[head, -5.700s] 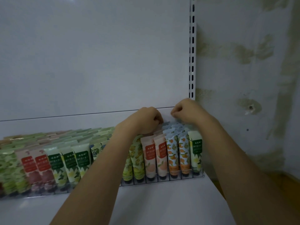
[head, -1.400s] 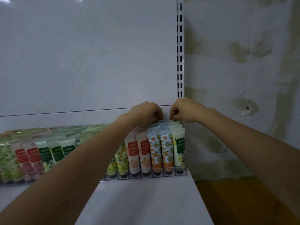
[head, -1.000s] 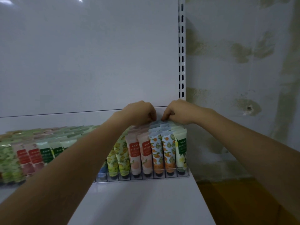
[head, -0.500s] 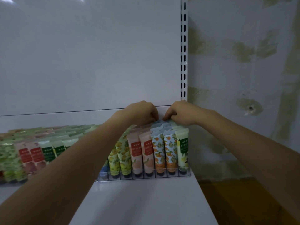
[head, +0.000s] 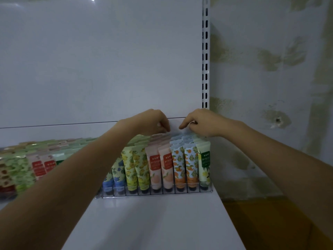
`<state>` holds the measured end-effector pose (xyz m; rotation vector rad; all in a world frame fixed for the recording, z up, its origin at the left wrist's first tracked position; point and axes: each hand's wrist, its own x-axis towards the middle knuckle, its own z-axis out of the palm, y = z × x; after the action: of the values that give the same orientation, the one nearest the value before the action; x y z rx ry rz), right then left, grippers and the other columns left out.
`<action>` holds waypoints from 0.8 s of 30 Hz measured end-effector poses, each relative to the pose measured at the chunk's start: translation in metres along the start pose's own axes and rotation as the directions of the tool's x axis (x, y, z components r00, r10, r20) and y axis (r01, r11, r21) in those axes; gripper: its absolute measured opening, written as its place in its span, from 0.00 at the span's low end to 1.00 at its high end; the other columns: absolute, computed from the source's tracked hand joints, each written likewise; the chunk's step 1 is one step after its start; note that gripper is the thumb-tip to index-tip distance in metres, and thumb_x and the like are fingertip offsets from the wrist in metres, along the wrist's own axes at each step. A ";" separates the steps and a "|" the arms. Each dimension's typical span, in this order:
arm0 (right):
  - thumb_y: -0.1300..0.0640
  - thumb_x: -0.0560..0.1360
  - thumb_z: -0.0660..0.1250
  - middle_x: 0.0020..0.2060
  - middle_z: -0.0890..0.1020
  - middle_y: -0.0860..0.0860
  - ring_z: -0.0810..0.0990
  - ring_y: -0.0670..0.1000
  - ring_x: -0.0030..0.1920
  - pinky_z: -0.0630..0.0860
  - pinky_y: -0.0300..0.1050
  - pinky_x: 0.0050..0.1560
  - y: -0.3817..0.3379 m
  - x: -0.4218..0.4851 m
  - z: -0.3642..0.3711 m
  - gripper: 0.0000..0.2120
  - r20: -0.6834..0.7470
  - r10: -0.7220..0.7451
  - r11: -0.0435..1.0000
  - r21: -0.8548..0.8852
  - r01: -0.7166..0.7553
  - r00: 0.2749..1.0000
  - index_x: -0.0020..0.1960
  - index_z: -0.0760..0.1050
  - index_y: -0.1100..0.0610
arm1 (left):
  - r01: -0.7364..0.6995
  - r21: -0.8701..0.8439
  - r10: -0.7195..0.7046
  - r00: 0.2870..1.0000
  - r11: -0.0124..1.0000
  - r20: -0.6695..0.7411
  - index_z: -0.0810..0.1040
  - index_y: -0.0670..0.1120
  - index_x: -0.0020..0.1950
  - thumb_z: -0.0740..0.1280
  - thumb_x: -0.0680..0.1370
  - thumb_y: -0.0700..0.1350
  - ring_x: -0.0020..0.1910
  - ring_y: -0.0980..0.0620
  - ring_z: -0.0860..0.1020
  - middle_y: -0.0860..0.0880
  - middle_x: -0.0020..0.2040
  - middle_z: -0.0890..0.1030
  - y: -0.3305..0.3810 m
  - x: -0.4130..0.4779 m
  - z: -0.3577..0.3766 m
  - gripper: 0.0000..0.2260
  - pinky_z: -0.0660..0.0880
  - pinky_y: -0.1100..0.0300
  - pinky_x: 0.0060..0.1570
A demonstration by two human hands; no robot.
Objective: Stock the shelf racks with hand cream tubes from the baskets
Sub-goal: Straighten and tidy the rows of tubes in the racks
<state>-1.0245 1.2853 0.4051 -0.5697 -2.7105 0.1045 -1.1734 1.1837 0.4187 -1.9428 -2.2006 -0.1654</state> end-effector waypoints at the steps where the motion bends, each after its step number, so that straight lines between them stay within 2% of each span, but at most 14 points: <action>1: 0.65 0.78 0.54 0.64 0.75 0.50 0.75 0.43 0.46 0.69 0.32 0.43 -0.003 0.001 0.000 0.18 0.019 -0.003 1.000 -0.004 0.003 1.000 0.61 0.77 0.53 | 0.005 0.003 -0.006 1.000 1.000 0.017 0.80 0.47 0.57 0.64 0.78 0.43 0.43 0.57 0.70 0.50 0.57 0.80 0.000 -0.002 -0.001 0.10 0.64 0.66 0.46; 2: 0.64 0.78 0.53 0.65 0.75 0.49 0.76 0.43 0.48 0.70 0.32 0.45 -0.005 0.002 0.001 0.19 0.042 -0.001 1.000 -0.011 0.002 0.999 0.62 0.76 0.52 | 0.012 0.003 -0.012 0.999 1.000 0.033 0.80 0.47 0.57 0.64 0.78 0.43 0.43 0.57 0.70 0.50 0.57 0.80 0.000 -0.004 -0.001 0.10 0.65 0.66 0.46; 5: 0.63 0.79 0.52 0.65 0.74 0.50 0.73 0.49 0.62 0.68 0.40 0.60 -0.010 0.008 0.009 0.19 0.110 0.026 0.999 -0.036 -0.022 0.994 0.64 0.75 0.53 | 0.027 -0.008 -0.026 0.997 1.000 0.073 0.81 0.47 0.56 0.64 0.78 0.42 0.43 0.57 0.71 0.50 0.56 0.80 0.000 -0.008 0.000 0.10 0.65 0.65 0.46; 10: 0.63 0.79 0.52 0.64 0.75 0.51 0.73 0.52 0.62 0.68 0.42 0.58 -0.012 0.010 0.015 0.19 0.156 0.065 0.995 -0.078 -0.053 0.986 0.64 0.75 0.54 | 0.035 -0.008 -0.034 0.996 0.999 0.081 0.80 0.47 0.56 0.63 0.78 0.42 0.43 0.56 0.70 0.50 0.56 0.80 0.003 -0.010 0.002 0.10 0.65 0.65 0.46; 15: 0.63 0.79 0.52 0.64 0.75 0.51 0.72 0.52 0.62 0.67 0.42 0.60 -0.013 0.008 0.014 0.19 0.149 0.058 0.997 -0.059 -0.049 0.987 0.64 0.75 0.55 | 0.020 -0.011 -0.020 0.997 1.000 0.070 0.80 0.47 0.56 0.63 0.78 0.42 0.42 0.57 0.70 0.50 0.55 0.80 0.003 -0.011 0.001 0.10 0.65 0.66 0.45; 17: 0.62 0.79 0.53 0.64 0.75 0.51 0.73 0.50 0.59 0.67 0.40 0.57 -0.013 0.006 0.010 0.18 0.110 0.034 0.999 -0.038 -0.030 0.993 0.63 0.75 0.54 | 0.003 -0.037 -0.002 0.999 0.999 0.045 0.80 0.48 0.56 0.63 0.78 0.43 0.37 0.61 0.70 0.52 0.51 0.79 0.002 -0.012 -0.002 0.10 0.65 0.72 0.39; 19: 0.61 0.79 0.56 0.62 0.76 0.50 0.74 0.43 0.47 0.67 0.34 0.47 -0.013 0.005 0.005 0.16 0.064 -0.004 1.000 -0.018 0.006 0.998 0.61 0.77 0.53 | -0.017 -0.066 0.019 0.999 0.998 0.041 0.81 0.48 0.55 0.64 0.77 0.44 0.33 0.64 0.69 0.54 0.46 0.78 0.002 -0.014 -0.007 0.09 0.65 0.78 0.32; 20: 0.60 0.78 0.57 0.61 0.77 0.49 0.71 0.38 0.41 0.66 0.31 0.41 -0.014 0.004 0.003 0.15 0.056 -0.021 1.000 -0.019 0.022 0.998 0.61 0.77 0.52 | -0.023 -0.077 0.027 0.998 0.997 0.052 0.81 0.48 0.54 0.65 0.77 0.45 0.32 0.64 0.69 0.56 0.44 0.77 0.002 -0.015 -0.009 0.09 0.65 0.80 0.31; 21: 0.60 0.78 0.58 0.60 0.78 0.49 0.69 0.37 0.37 0.63 0.29 0.37 -0.014 0.004 0.001 0.15 0.059 -0.032 0.999 -0.028 0.034 0.998 0.60 0.78 0.52 | -0.026 -0.086 0.032 0.997 0.996 0.069 0.82 0.48 0.53 0.65 0.77 0.45 0.31 0.64 0.69 0.56 0.42 0.76 0.003 -0.017 -0.010 0.08 0.64 0.81 0.30; 24: 0.60 0.77 0.59 0.57 0.80 0.47 0.68 0.36 0.35 0.62 0.27 0.34 -0.017 0.005 0.002 0.14 0.093 -0.044 0.998 -0.046 0.049 0.995 0.58 0.79 0.51 | -0.019 -0.096 0.031 0.993 0.995 0.117 0.82 0.49 0.53 0.66 0.76 0.45 0.32 0.64 0.70 0.57 0.42 0.77 0.006 -0.018 -0.010 0.08 0.65 0.78 0.29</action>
<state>-1.0356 1.2718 0.4068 -0.5274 -2.8205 0.0545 -1.1650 1.1648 0.4239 -2.0804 -2.2799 -0.1572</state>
